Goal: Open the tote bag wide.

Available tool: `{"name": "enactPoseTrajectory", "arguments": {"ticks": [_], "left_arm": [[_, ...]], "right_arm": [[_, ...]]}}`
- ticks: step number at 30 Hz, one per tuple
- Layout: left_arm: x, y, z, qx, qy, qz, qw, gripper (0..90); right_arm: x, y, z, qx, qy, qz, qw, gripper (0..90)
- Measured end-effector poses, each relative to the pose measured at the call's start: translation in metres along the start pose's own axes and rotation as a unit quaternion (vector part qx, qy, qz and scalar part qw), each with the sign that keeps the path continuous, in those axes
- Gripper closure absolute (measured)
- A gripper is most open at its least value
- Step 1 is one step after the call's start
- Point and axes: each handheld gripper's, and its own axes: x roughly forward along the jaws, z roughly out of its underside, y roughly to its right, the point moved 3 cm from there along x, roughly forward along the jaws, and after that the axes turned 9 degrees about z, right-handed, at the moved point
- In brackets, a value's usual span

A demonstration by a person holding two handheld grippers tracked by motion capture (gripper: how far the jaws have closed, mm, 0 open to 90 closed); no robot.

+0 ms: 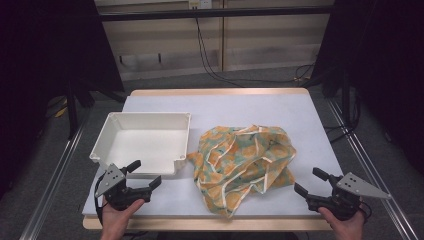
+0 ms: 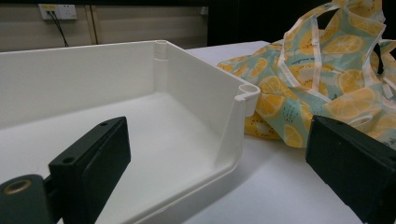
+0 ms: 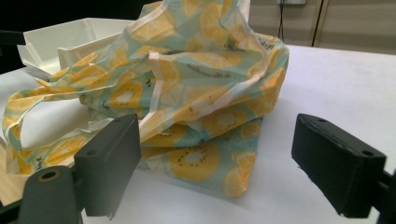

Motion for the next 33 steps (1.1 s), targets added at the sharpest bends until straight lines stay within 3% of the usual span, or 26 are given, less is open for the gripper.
{"name": "enactPoseTrajectory", "arguments": {"ticks": [8, 18, 24, 33], "left_arm": [[0.003, 0.003, 0.001, -0.002, -0.010, 0.013, 0.9999, 12.4], [0.008, 0.012, 0.001, 0.008, -0.032, 0.037, 0.9988, 18.9], [0.013, 0.024, 0.000, 0.031, -0.045, 0.065, 0.9964, 30.3], [0.028, 0.035, -0.005, 0.032, -0.061, 0.101, 0.9925, 38.6]], "right_arm": [[0.001, 0.001, -0.002, 0.007, -0.013, -0.019, 0.9997, 26.2], [0.006, -0.005, -0.006, -0.010, -0.022, -0.049, 0.9985, 32.8], [0.009, -0.017, -0.011, -0.025, -0.032, -0.073, 0.9965, 39.9], [0.025, -0.031, -0.018, -0.046, -0.051, -0.105, 0.9921, 45.9]]}}
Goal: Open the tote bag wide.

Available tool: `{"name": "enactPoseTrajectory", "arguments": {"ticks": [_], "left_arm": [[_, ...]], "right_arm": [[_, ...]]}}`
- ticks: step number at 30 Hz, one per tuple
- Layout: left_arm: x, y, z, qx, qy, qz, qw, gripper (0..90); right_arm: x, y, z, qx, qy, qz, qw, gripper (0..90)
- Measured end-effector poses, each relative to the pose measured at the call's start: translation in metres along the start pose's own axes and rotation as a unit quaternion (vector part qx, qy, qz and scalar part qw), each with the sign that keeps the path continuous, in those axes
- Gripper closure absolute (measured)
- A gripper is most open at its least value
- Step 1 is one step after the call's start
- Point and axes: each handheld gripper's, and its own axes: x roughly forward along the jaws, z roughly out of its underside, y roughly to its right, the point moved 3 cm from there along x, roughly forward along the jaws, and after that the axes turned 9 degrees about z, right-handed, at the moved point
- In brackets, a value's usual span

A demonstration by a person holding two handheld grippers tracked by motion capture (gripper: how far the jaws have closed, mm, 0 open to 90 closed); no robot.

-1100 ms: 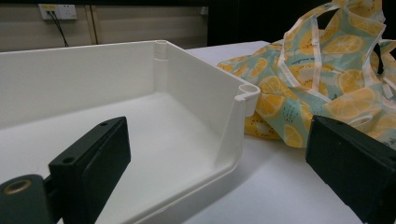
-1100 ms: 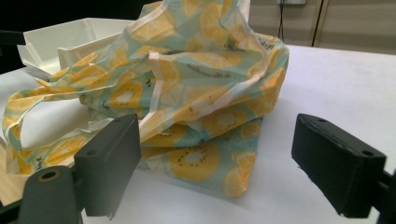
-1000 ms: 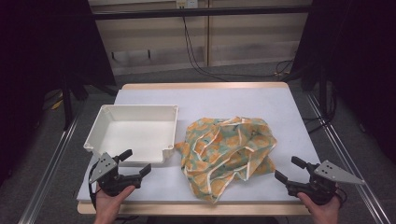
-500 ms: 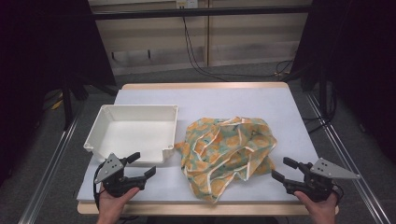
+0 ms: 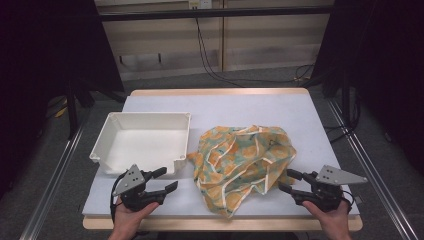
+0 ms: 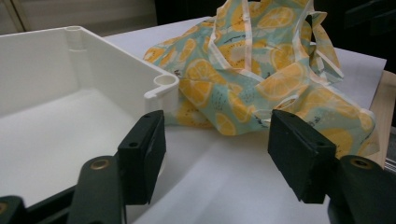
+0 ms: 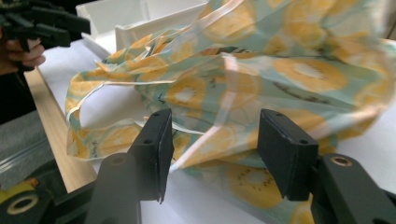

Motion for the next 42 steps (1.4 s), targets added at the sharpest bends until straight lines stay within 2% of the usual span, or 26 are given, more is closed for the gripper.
{"name": "enactPoseTrajectory", "arguments": {"ticks": [1, 3, 4, 8, 10, 14, 18, 21, 22, 26, 29, 32, 34, 36, 40, 42], "left_arm": [[0.002, 0.001, -0.001, 0.003, -0.003, 0.004, 1.0000, 39.5], [0.009, 0.004, -0.005, 0.004, -0.002, 0.025, 0.9997, 41.8], [0.012, 0.005, -0.007, 0.009, -0.005, 0.023, 0.9997, 43.5], [0.025, 0.012, -0.018, 0.016, -0.020, 0.043, 0.9987, 47.7], [0.037, 0.015, -0.028, 0.015, -0.019, 0.061, 0.9979, 49.8], [0.049, 0.017, -0.035, 0.024, -0.026, 0.072, 0.9968, 54.8], [0.071, 0.023, -0.045, 0.036, -0.030, 0.100, 0.9939, 59.4], [0.087, 0.027, -0.050, 0.038, -0.032, 0.114, 0.9922, 60.5], [0.091, 0.028, -0.053, 0.046, -0.039, 0.117, 0.9913, 60.6], [0.110, 0.034, -0.062, 0.050, -0.033, 0.140, 0.9884, 62.1], [0.123, 0.034, -0.069, 0.055, -0.036, 0.142, 0.9878, 62.9], [0.135, 0.032, -0.072, 0.045, -0.034, 0.146, 0.9876, 63.0], [0.142, 0.030, -0.073, 0.049, -0.038, 0.149, 0.9869, 62.8], [0.146, 0.029, -0.072, 0.043, -0.036, 0.155, 0.9864, 61.8], [0.151, 0.029, -0.070, 0.051, -0.047, 0.153, 0.9858, 60.6], [0.152, 0.030, -0.070, 0.052, -0.047, 0.154, 0.9856, 59.8]], "right_arm": [[0.002, -0.002, -0.001, -0.004, -0.003, -0.005, 1.0000, 45.9], [0.006, -0.003, -0.004, -0.008, -0.008, -0.009, 0.9999, 47.0], [0.007, -0.004, -0.005, -0.009, -0.008, -0.012, 0.9999, 47.4], [0.012, -0.003, -0.013, -0.013, -0.004, -0.013, 0.9998, 48.5], [0.014, -0.002, -0.016, -0.011, -0.002, -0.012, 0.9999, 49.1], [0.018, -0.001, -0.021, -0.009, -0.002, -0.017, 0.9998, 51.1], [0.020, 0.002, -0.025, -0.013, 0.000, -0.017, 0.9998, 54.2], [0.020, 0.005, -0.031, -0.016, 0.007, -0.016, 0.9997, 55.5], [0.020, 0.005, -0.033, -0.015, 0.008, -0.018, 0.9997, 55.8], [0.024, 0.007, -0.041, -0.021, 0.008, -0.018, 0.9996, 57.0], [0.031, 0.008, -0.044, -0.022, 0.006, -0.021, 0.9995, 56.9], [0.041, 0.008, -0.043, -0.030, -0.004, -0.019, 0.9994, 56.1], [0.046, 0.009, -0.043, -0.031, -0.006, -0.021, 0.9993, 55.4], [0.050, 0.010, -0.042, -0.030, -0.004, -0.023, 0.9993, 54.9], [0.056, 0.012, -0.039, -0.021, 0.002, -0.023, 0.9995, 53.6], [0.059, 0.012, -0.036, -0.027, -0.008, -0.023, 0.9993, 52.3]]}}
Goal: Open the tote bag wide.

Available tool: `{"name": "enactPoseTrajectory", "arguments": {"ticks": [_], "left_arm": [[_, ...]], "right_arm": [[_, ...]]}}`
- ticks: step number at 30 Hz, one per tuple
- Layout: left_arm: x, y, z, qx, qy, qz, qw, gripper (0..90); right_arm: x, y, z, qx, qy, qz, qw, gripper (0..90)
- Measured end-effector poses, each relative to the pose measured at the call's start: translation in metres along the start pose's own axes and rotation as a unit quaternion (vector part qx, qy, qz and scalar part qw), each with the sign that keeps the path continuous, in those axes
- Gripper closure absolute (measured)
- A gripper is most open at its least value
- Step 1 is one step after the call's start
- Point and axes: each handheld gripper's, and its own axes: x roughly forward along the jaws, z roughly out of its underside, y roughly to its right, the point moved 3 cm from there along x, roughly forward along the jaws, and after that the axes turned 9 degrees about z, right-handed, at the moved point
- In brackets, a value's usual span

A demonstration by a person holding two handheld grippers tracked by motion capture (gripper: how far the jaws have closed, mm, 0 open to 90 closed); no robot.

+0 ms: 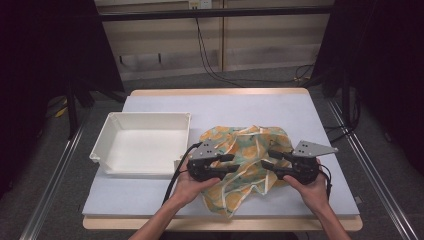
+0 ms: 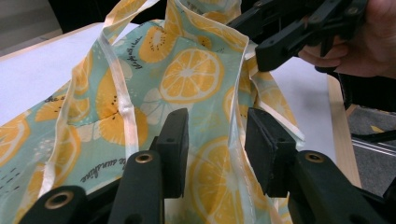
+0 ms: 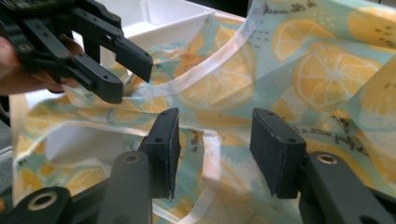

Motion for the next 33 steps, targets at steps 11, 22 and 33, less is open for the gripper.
{"name": "enactPoseTrajectory", "arguments": {"ticks": [11, 22, 33], "left_arm": [[0.012, 0.000, 0.007, 0.011, -0.035, -0.009, 0.9993, 70.8], [0.007, -0.004, 0.003, -0.027, -0.009, 0.010, 0.9995, 90.0], [-0.020, -0.024, -0.026, -0.057, 0.043, -0.003, 0.9975, 90.0]], "right_arm": [[0.010, 0.004, 0.007, -0.009, -0.016, 0.008, 0.9998, 51.8], [0.014, 0.003, 0.010, -0.006, -0.030, 0.010, 0.9995, 74.1], [0.004, -0.001, 0.005, 0.005, -0.013, -0.022, 0.9997, 90.0]]}}
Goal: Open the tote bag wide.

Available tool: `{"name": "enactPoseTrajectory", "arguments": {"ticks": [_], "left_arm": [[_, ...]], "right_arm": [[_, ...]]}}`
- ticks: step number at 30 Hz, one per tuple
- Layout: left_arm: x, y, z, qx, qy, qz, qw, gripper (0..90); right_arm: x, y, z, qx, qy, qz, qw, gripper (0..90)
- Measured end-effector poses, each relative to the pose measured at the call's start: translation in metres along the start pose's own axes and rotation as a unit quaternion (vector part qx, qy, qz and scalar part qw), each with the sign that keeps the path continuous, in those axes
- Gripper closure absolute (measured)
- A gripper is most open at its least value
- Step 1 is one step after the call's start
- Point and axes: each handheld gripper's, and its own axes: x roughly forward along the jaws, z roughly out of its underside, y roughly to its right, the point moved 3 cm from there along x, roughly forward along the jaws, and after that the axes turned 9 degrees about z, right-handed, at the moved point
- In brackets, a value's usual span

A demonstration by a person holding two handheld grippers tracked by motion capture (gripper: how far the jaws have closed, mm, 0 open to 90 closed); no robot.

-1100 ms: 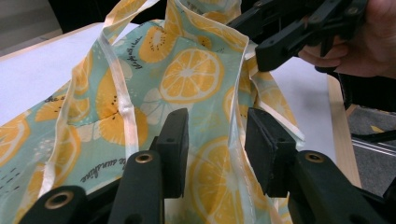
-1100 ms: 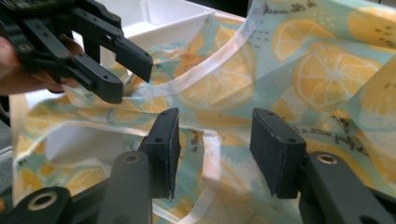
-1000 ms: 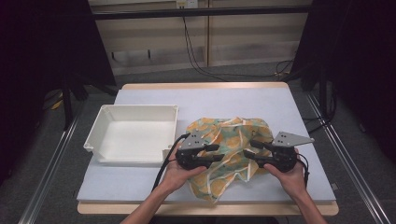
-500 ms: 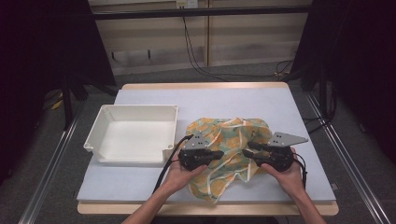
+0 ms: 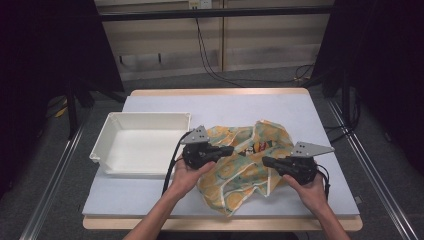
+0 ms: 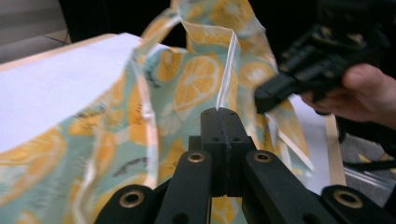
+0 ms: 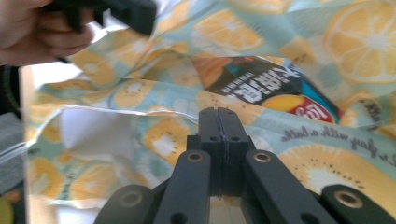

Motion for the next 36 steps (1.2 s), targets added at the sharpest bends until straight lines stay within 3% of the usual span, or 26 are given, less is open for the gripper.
{"name": "enactPoseTrajectory", "arguments": {"ticks": [7, 12, 17, 24, 29, 31, 34, 36], "left_arm": [[-0.011, -0.020, -0.018, -0.014, 0.006, -0.021, 0.9997, 90.0], [-0.013, -0.038, -0.021, -0.034, 0.002, -0.035, 0.9988, 90.0], [-0.014, -0.055, -0.018, -0.056, -0.003, -0.049, 0.9972, 90.0], [-0.018, -0.066, -0.022, -0.059, -0.018, -0.076, 0.9952, 90.0], [-0.022, -0.074, -0.017, -0.070, -0.023, -0.104, 0.9919, 90.0], [-0.023, -0.076, -0.015, -0.084, -0.021, -0.101, 0.9912, 90.0], [-0.018, -0.070, -0.013, -0.073, -0.026, -0.090, 0.9930, 90.0], [-0.016, -0.066, -0.012, -0.068, -0.024, -0.081, 0.9942, 90.0]], "right_arm": [[-0.014, -0.006, -0.002, 0.002, 0.009, -0.019, 0.9998, 90.0], [-0.021, -0.010, 0.001, -0.001, 0.006, -0.034, 0.9994, 90.0], [-0.029, -0.010, 0.012, 0.003, -0.002, -0.047, 0.9989, 90.0], [-0.043, -0.008, 0.032, 0.004, -0.026, -0.051, 0.9983, 90.0], [-0.051, -0.007, 0.046, 0.001, -0.045, -0.055, 0.9975, 90.0], [-0.052, -0.006, 0.048, 0.004, -0.044, -0.051, 0.9977, 90.0], [-0.051, -0.004, 0.045, 0.011, -0.036, -0.046, 0.9982, 89.7], [-0.049, -0.004, 0.039, 0.009, -0.025, -0.043, 0.9988, 82.2]]}}
